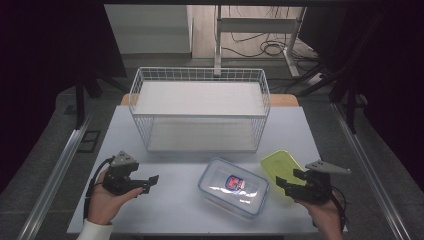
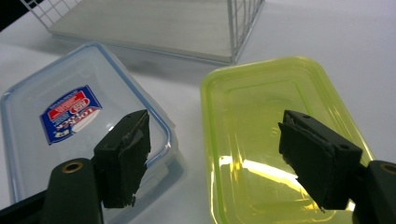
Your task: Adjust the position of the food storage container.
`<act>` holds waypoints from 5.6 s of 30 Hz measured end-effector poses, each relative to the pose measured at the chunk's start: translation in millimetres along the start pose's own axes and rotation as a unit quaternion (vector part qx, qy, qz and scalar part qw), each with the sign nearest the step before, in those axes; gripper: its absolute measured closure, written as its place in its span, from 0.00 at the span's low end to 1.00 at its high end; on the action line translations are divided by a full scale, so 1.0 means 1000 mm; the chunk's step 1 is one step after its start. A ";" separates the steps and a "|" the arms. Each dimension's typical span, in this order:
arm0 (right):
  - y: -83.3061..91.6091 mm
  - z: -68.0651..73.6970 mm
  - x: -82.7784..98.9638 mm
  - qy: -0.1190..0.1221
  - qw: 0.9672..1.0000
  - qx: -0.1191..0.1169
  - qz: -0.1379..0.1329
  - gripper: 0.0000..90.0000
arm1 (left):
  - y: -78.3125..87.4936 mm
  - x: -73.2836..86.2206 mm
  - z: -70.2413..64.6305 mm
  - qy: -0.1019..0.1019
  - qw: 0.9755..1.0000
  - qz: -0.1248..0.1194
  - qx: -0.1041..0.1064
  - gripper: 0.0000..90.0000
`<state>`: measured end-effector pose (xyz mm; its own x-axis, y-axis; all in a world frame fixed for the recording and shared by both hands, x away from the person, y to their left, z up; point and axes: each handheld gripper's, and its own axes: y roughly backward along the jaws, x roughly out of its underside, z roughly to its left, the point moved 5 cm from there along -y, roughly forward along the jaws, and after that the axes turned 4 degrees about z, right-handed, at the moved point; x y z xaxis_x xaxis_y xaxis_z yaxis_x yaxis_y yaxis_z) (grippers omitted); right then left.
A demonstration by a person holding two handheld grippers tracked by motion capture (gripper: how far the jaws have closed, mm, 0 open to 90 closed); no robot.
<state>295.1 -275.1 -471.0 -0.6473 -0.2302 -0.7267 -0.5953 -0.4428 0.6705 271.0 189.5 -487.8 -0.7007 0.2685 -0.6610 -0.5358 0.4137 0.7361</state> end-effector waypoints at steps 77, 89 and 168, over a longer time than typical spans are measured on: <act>-0.055 0.050 0.027 0.083 0.983 0.064 0.153 0.99 | -0.022 0.006 0.003 -0.017 0.999 0.035 0.007 0.16; -0.075 0.060 0.017 0.102 0.980 0.063 0.159 0.99 | -0.023 0.009 0.009 -0.011 0.999 0.041 0.001 0.16; -0.093 0.143 0.021 0.176 0.967 -0.129 0.131 0.99 | -0.016 0.011 0.019 0.015 1.000 0.021 0.010 0.15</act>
<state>268.6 -114.5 -527.7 -0.5304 -0.6248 -0.5730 -0.2651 -0.5198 0.8121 280.6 202.7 -509.5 -0.7362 0.2590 -0.6252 -0.4966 0.4208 0.7591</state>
